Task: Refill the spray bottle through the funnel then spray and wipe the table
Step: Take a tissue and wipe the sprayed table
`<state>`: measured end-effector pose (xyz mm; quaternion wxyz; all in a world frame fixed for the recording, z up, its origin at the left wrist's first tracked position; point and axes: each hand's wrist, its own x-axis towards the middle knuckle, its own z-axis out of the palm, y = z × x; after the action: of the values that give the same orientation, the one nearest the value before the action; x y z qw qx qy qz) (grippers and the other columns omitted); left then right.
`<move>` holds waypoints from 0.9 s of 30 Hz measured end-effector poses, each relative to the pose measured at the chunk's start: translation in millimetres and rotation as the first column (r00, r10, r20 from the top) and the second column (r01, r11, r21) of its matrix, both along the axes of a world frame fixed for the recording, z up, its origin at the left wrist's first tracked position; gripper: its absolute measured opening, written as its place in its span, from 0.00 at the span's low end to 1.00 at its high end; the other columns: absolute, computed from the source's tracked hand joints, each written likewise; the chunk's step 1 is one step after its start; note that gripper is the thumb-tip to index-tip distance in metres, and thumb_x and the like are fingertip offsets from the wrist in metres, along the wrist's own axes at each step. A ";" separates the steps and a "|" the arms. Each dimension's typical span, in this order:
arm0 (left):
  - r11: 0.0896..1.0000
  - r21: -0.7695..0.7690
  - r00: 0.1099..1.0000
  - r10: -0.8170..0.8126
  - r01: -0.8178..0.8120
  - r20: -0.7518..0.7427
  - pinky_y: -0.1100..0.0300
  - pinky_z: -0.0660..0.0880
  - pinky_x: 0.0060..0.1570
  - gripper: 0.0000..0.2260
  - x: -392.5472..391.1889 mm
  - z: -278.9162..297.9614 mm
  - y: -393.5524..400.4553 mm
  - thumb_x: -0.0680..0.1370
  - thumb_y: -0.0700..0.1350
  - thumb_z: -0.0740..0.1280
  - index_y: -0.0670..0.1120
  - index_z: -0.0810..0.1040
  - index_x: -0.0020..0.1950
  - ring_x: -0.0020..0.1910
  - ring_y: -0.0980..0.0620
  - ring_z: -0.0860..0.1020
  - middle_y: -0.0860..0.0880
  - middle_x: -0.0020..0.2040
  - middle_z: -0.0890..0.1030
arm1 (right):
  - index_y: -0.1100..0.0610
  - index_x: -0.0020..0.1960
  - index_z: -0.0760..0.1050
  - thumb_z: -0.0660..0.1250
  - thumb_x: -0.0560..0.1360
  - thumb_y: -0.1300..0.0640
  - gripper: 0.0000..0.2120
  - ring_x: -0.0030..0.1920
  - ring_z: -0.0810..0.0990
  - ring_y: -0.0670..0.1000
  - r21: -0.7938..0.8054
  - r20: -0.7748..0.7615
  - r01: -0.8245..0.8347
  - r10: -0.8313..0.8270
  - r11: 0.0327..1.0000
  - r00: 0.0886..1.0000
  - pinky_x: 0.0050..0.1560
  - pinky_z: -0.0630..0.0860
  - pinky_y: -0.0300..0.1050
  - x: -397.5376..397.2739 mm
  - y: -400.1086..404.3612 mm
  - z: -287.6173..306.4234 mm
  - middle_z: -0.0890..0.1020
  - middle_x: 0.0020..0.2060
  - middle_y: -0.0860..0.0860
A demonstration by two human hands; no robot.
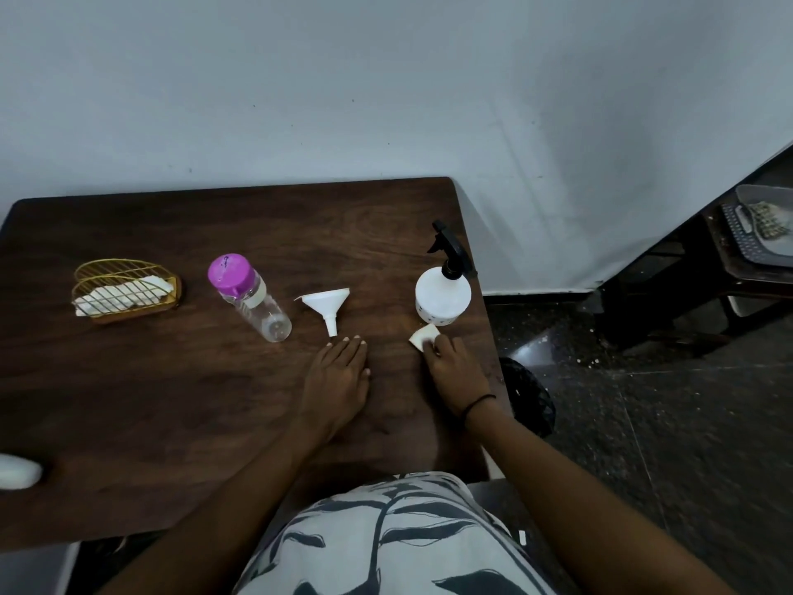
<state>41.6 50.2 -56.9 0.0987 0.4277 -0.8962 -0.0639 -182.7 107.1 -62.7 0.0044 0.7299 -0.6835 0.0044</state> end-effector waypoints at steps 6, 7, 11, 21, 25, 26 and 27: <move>0.999 0.003 0.999 -0.035 0.035 -0.028 0.47 0.75 0.63 0.20 -5.2 -1.5 4.4 0.77 0.47 0.58 0.39 0.81 0.61 0.62 0.43 0.80 0.41 0.62 0.81 | 0.63 0.57 0.80 0.55 0.73 0.60 0.20 0.37 0.76 0.57 -0.048 0.030 -0.003 0.005 0.999 1.000 0.34 0.77 0.50 4.7 67.3 -3.4 0.79 0.42 0.58; 0.999 0.002 0.999 -0.039 0.039 -0.032 0.47 0.75 0.63 0.20 -6.2 -1.1 5.1 0.77 0.46 0.58 0.39 0.81 0.62 0.62 0.43 0.80 0.41 0.62 0.81 | 0.63 0.55 0.81 0.56 0.72 0.60 0.19 0.36 0.76 0.56 -0.073 0.044 -0.032 0.035 0.997 0.998 0.33 0.76 0.48 14.2 74.3 -6.8 0.79 0.42 0.58; 1.000 0.000 1.000 -0.025 0.025 -0.013 0.48 0.73 0.64 0.20 -2.7 -2.0 3.2 0.76 0.43 0.57 0.39 0.80 0.63 0.63 0.44 0.79 0.42 0.64 0.80 | 0.62 0.50 0.82 0.58 0.72 0.59 0.16 0.34 0.77 0.55 -0.121 0.084 -0.150 0.161 0.981 0.983 0.31 0.77 0.47 53.7 66.9 -14.5 0.80 0.42 0.57; 0.997 0.055 0.998 0.045 -0.047 0.039 0.49 0.72 0.66 0.22 25.3 3.7 3.4 0.76 0.44 0.55 0.40 0.77 0.66 0.66 0.45 0.77 0.43 0.67 0.78 | 0.66 0.60 0.77 0.67 0.74 0.64 0.15 0.46 0.79 0.63 0.062 -0.039 -0.073 0.075 0.995 0.996 0.40 0.79 0.54 47.7 -52.8 4.1 0.80 0.52 0.64; 0.997 0.074 0.998 0.027 -0.030 0.049 0.48 0.73 0.65 0.21 27.5 3.5 6.3 0.76 0.44 0.55 0.40 0.78 0.65 0.65 0.45 0.78 0.43 0.66 0.79 | 0.67 0.58 0.77 0.68 0.73 0.66 0.14 0.47 0.80 0.65 0.098 -0.075 0.002 0.005 0.995 0.997 0.38 0.80 0.57 22.9 -41.6 5.2 0.79 0.50 0.65; 0.997 0.079 0.999 0.021 -0.024 0.046 0.48 0.74 0.64 0.21 27.3 3.4 6.7 0.76 0.44 0.56 0.40 0.79 0.64 0.64 0.44 0.78 0.43 0.65 0.80 | 0.67 0.55 0.78 0.71 0.70 0.67 0.14 0.43 0.80 0.64 0.087 -0.067 0.024 -0.018 0.996 0.998 0.36 0.80 0.55 18.2 -31.9 5.2 0.80 0.47 0.64; 0.996 0.086 0.999 0.015 -0.018 0.042 0.47 0.75 0.63 0.21 26.7 3.0 7.0 0.76 0.44 0.56 0.40 0.79 0.64 0.63 0.44 0.79 0.42 0.64 0.80 | 0.67 0.54 0.79 0.74 0.67 0.67 0.15 0.40 0.80 0.63 0.065 -0.053 0.043 -0.039 0.997 0.998 0.34 0.79 0.54 12.8 -19.8 3.6 0.80 0.45 0.64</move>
<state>68.3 57.2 -53.9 0.0620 0.4402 -0.8909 -0.0930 -170.0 87.3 -59.1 -0.0019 0.7154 -0.6977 -0.0369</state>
